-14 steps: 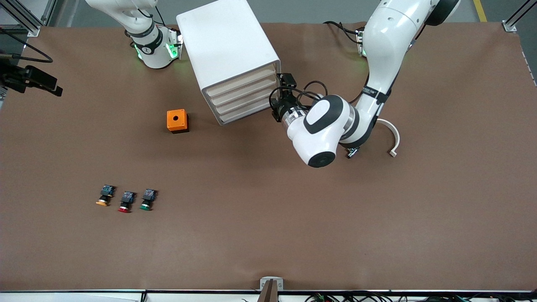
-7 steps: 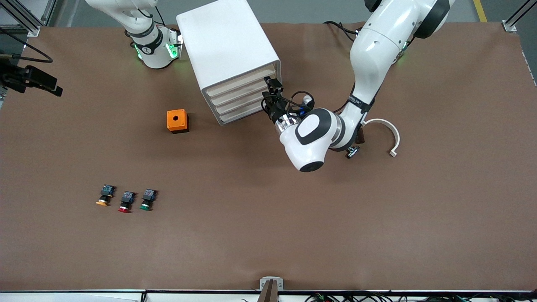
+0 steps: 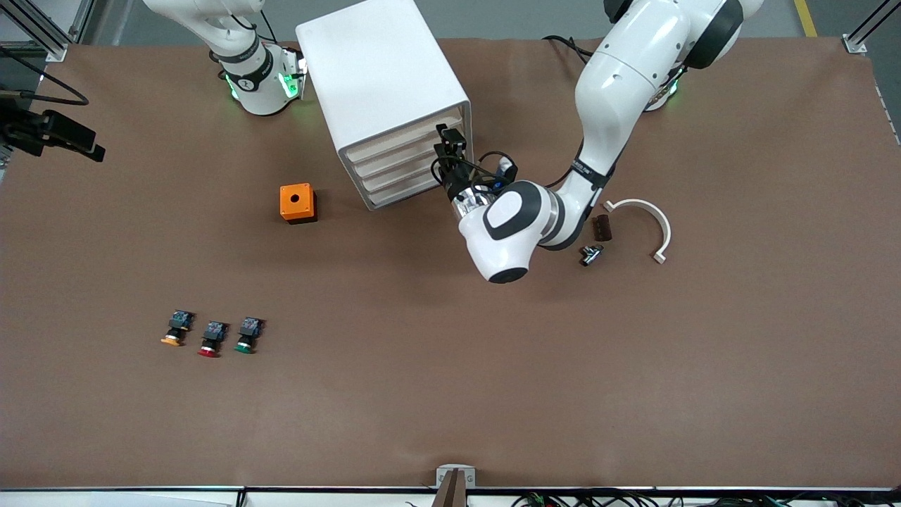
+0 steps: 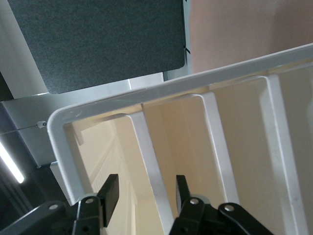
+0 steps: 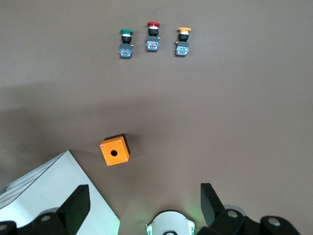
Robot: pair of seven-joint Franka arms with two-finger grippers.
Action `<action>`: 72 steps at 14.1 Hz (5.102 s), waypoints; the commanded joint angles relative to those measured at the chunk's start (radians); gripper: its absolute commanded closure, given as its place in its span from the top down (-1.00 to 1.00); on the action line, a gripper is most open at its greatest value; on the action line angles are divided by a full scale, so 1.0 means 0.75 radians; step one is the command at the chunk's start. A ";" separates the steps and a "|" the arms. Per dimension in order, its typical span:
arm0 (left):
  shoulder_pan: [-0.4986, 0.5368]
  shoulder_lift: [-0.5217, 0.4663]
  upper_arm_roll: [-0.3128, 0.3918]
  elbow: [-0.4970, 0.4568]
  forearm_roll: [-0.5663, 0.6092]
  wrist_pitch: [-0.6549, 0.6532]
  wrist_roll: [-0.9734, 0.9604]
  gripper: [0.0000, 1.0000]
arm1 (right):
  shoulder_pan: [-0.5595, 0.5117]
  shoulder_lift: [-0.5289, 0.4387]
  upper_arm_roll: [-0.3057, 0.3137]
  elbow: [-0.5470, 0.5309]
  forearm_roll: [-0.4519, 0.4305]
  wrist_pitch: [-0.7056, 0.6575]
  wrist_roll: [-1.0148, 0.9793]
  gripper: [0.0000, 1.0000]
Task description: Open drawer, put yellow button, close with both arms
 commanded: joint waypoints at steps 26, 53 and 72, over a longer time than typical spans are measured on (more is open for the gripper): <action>0.121 0.073 0.020 0.017 -0.191 -0.010 -0.107 -0.71 | 0.005 0.152 -0.007 0.022 -0.049 0.037 -0.007 1.00; 0.365 0.079 0.065 0.101 -0.241 0.031 0.923 1.00 | -0.185 0.846 -0.009 -0.338 -0.102 1.407 -0.013 1.00; 0.219 -0.275 0.108 0.201 0.825 0.544 1.851 1.00 | -0.185 0.942 -0.001 -0.338 -0.072 1.481 -0.025 -0.40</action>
